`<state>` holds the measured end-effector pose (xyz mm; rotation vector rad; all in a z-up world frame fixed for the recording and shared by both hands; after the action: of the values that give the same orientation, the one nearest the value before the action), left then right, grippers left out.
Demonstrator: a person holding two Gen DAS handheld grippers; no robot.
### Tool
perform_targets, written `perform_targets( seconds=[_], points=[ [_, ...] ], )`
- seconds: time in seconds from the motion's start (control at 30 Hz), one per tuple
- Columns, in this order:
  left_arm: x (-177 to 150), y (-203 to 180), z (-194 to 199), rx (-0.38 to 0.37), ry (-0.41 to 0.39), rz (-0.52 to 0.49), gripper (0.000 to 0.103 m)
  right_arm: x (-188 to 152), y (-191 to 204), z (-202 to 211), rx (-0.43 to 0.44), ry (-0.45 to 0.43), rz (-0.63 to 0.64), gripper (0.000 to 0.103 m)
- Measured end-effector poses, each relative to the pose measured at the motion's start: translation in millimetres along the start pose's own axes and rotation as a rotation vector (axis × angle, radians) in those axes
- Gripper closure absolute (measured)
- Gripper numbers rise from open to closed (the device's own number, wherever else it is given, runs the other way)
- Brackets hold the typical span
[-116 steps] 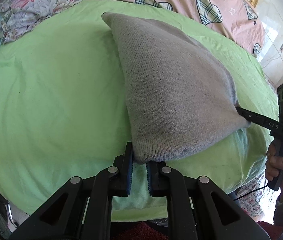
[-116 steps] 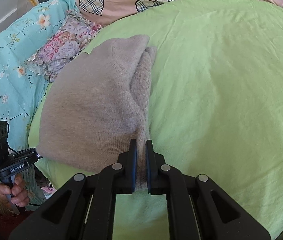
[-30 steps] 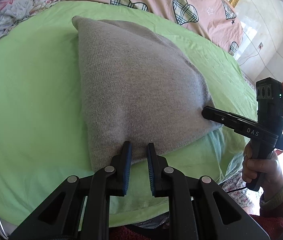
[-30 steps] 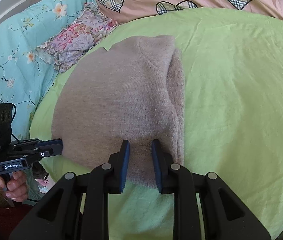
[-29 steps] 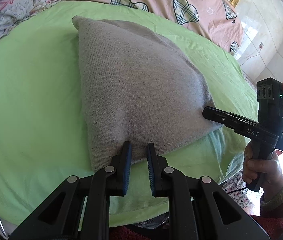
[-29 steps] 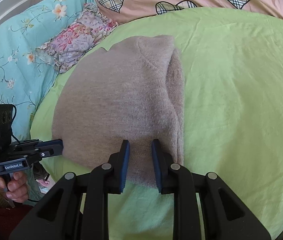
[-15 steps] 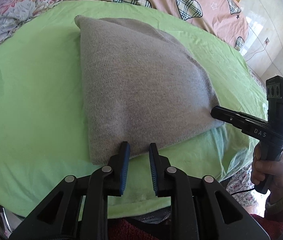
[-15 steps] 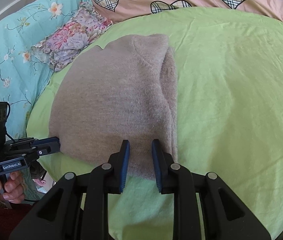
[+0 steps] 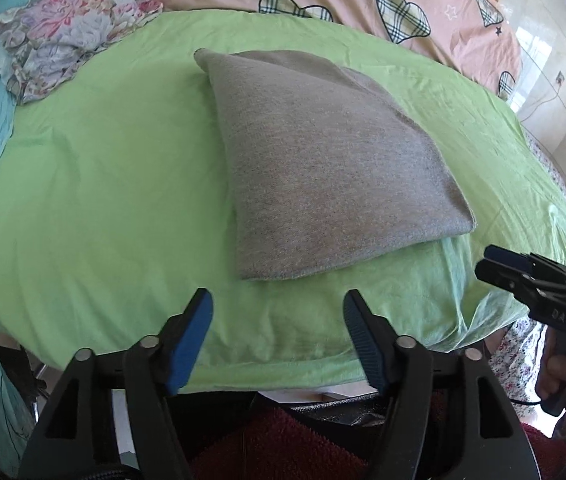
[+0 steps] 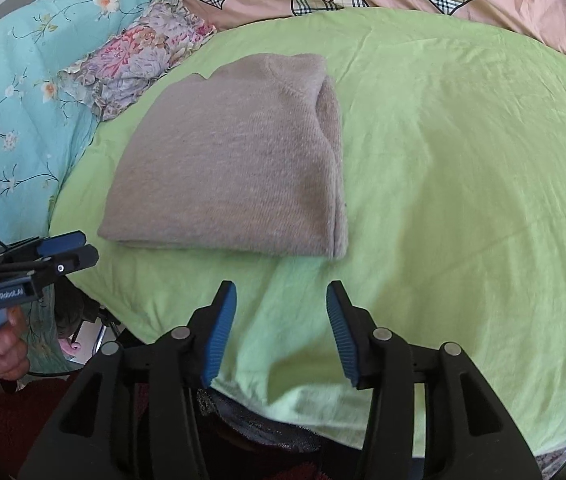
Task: Fold small clothes
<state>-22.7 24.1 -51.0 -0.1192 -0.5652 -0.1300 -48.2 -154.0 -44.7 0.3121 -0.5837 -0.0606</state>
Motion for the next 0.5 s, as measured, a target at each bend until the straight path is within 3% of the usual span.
perform_targets(
  seconds=[0.03,0.13,0.33,0.5],
  points=[
    [-0.9,1.1,1.6,0.009,0.001,0.005,0.027,-1.5,1.4,2.3,0.003,-0.005,-0.002,0.04],
    [-3.5,1.2,4.6,0.032,0.002,-0.005,0.022,-4.5,6.9,7.3,0.016,-0.013,0.001,0.031],
    [-8.6,1.8,2.5,0.143,0.023,-0.039,0.019,-6.9,14.7,8.8,0.035,-0.013,0.012,0.021],
    [-1.2,1.5,-1.2,0.18,-0.004,-0.057,0.019,0.4,14.5,3.5,0.047,-0.024,0.0,0.017]
  ],
)
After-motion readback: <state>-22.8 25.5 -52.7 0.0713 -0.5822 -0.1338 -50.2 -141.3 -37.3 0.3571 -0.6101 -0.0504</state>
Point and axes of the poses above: each gripper's, at about its wrist camera, not at the fingertips, and z roughly against the way its jaws point, y to its left, x to its top, the point moved 5 cm from there along -z, roughly the way its jaws point, and after that the axes turned 6 degrees about x, right-handed, at the moved point
